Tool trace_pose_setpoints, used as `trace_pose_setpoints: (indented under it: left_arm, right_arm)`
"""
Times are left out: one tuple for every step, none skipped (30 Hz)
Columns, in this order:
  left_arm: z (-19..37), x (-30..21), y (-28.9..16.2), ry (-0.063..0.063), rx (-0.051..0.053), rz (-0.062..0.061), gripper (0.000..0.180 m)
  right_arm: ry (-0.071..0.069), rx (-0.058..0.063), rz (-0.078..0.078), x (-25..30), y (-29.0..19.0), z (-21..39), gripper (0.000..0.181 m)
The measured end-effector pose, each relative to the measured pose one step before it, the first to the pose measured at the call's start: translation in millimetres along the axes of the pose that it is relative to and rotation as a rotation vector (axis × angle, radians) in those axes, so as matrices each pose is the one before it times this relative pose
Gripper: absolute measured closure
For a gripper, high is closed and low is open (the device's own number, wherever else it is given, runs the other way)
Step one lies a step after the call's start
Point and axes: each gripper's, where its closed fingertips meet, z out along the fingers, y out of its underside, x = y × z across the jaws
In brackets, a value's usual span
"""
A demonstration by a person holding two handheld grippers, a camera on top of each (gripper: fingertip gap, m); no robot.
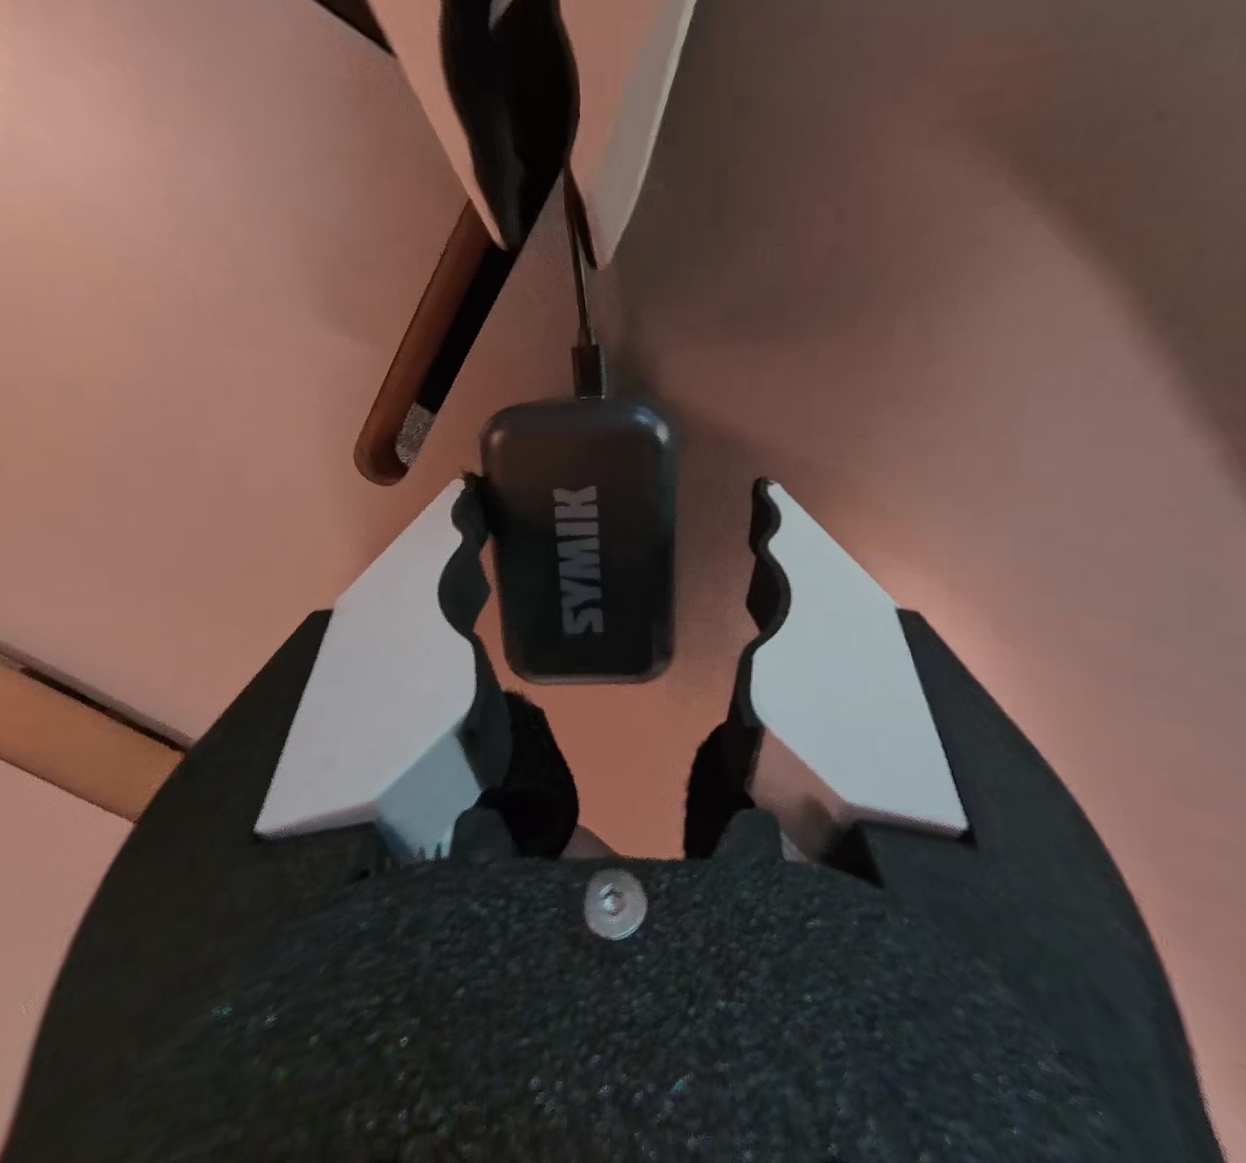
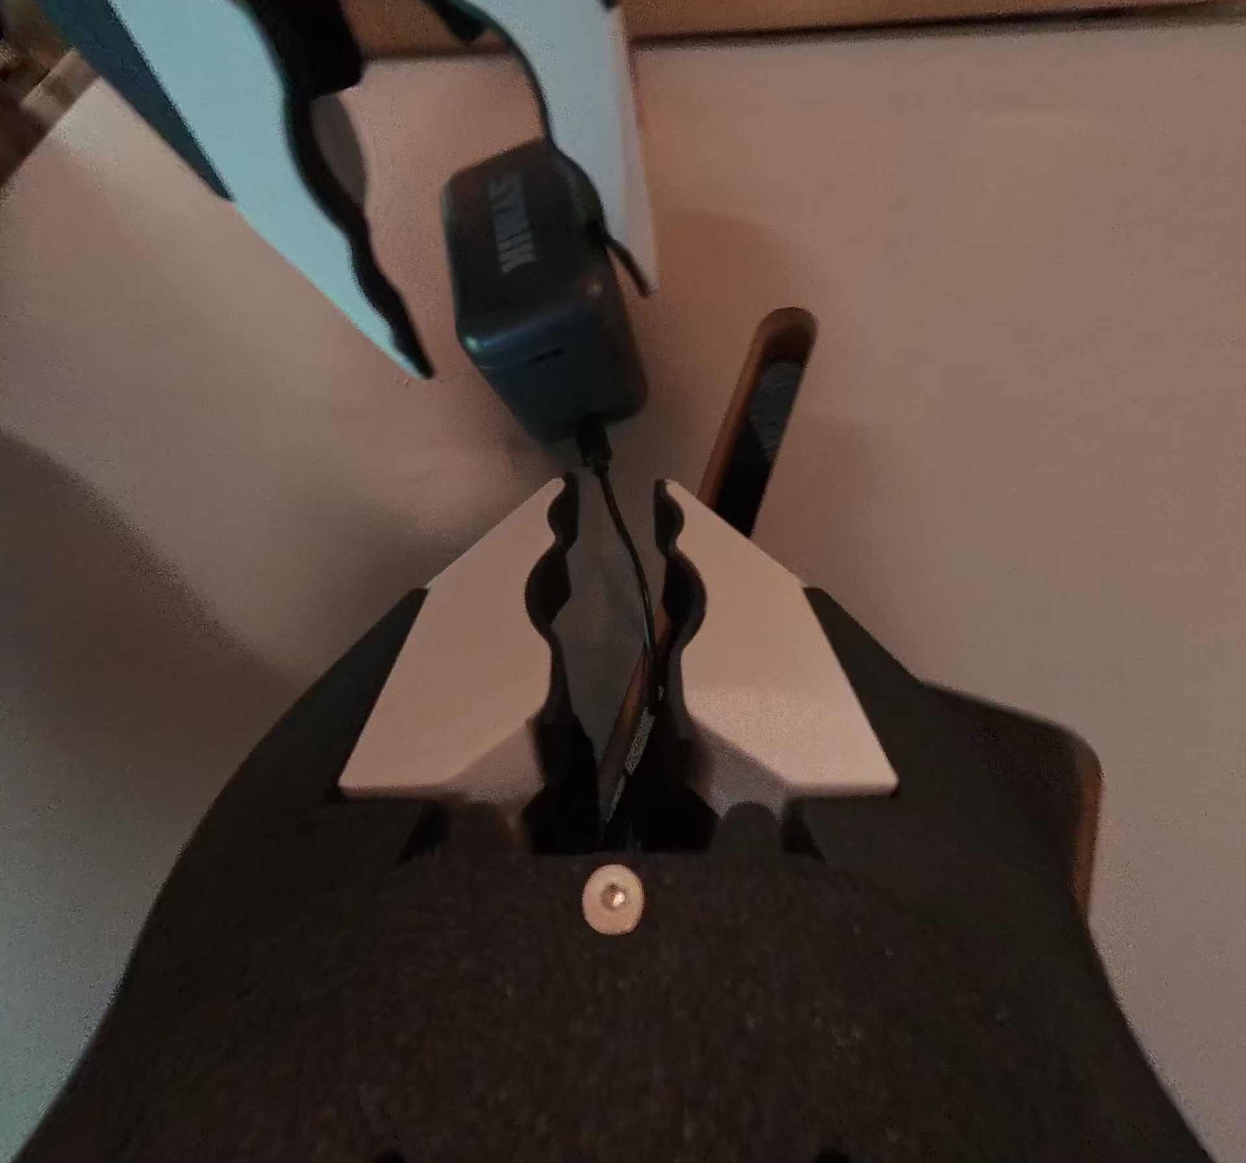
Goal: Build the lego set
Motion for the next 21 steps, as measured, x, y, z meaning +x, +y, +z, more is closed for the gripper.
trace_pose_setpoints:
  left_arm:
    - [-7.43,1.96,-2.97,0.0049,0.0312,-0.0302,0.103]
    - [-6.89,1.55,-1.8,-0.0026,0.0276,-0.0253,0.104]
    - [-7.11,0.98,-0.52,-0.0068,0.0244,-0.0242,0.106]
    - [-8.84,-0.06,1.25,-0.0121,0.02,-0.0261,0.111]
    - [-8.7,-0.4,2.04,-0.0171,0.0184,-0.0321,0.112]
    - [-9.67,0.44,2.45,-0.0136,0.0233,-0.0393,0.114]
    - [-9.83,1.83,2.67,-0.0075,0.0264,-0.0451,0.116]
    - [-9.76,3.11,4.06,-0.0042,0.0237,-0.0463,0.117]
    - [-10.7,3.91,5.76,-0.0048,0.0188,-0.0425,0.117]
    - [-10.46,4.74,7.45,-0.0056,0.0153,-0.0387,0.119]
    - [-10.23,5.76,8.6,-0.0034,0.0141,-0.0381,0.12]
    - [-10.43,6.98,9.98,0.0025,0.0091,-0.0369,0.122]
    - [-10.06,8.01,11.48,0.0049,0.0032,-0.0342,0.124]
    - [-9.93,8.65,12.61,0.0068,0.0,-0.0287,0.127]
    - [-10.06,8.55,13.4,0.0079,-0.0018,-0.0219,0.129]
    - [-11.28,7.77,13.29,0.0056,0.0003,-0.0208,0.131]
    - [-11.62,7.75,12.36,0.0076,0.0065,-0.0255,0.132]
    - [-12.15,8.0,11.95,0.0137,0.0094,-0.0281,0.133]
    - [-12.52,6.86,11.48,0.011,0.0098,-0.0272,0.135]
    - [-15.02,6.14,11.4,0.0056,0.0122,-0.0248,0.136]
    - [-15.14,5.56,11.15,0.0064,0.0132,-0.0214,0.136]
  right_arm:
    - [0.0552,0.0329,0.0307,0.22,-2.42,-10.91,0.157]
    - [0.0603,0.0322,0.0366,-1.98,-2.14,-10.62,0.156]
    - [0.0601,0.0297,0.04,-3.67,-1.4,-11.18,0.155]
    - [0.0535,0.0341,0.0413,-7.57,-0.46,-10.88,0.155]
    - [0.066,0.045,0.0488,-7.02,-1.13,-11.4,0.155]
    - [0.0587,0.0465,0.0583,-9.75,0.85,-11.02,0.155]
    - [0.041,0.0376,0.0573,-13.24,2.6,-10.68,0.155]
    - [0.0435,0.0304,0.0437,-14.65,4.86,-10.07,0.154]
    - [0.0647,0.0191,0.0359,-11.9,7.42,-9.58,0.154]
    - [0.0443,0.0104,0.0305,-15.25,8.03,-9.26,0.154]
    - [0.0302,0.009,0.0262,-17.08,8.33,-8.28,0.15]
    - [0.0345,0.0043,0.0208,-16.2,7.9,-7.78,0.143]
    - [0.0271,0.001,0.0143,-16.93,7.37,-6.86,0.139]
    - [0.0228,-0.0021,0.0101,-16.56,7.15,-5.55,0.137]
    - [0.0176,-0.0005,0.0127,-16.75,6.35,-4.81,0.135]
    - [0.0114,0.0083,0.015,-16.67,4.54,-3.74,0.134]
    - [0.0125,0.0078,0.0173,-14.08,3.79,-4.34,0.131]
    - [0.0073,-0.0004,0.0149,-15.49,3.95,-3.38,0.13]
    - [0.011,-0.0053,0.0054,-14.6,3.35,-3.29,0.129]
    - [0.0171,-0.0037,-0.0035,-13.37,1.52,-3.6,0.127]
    - [0.0169,0.0055,-0.0077,-13.83,-1.14,-5.45,0.127]
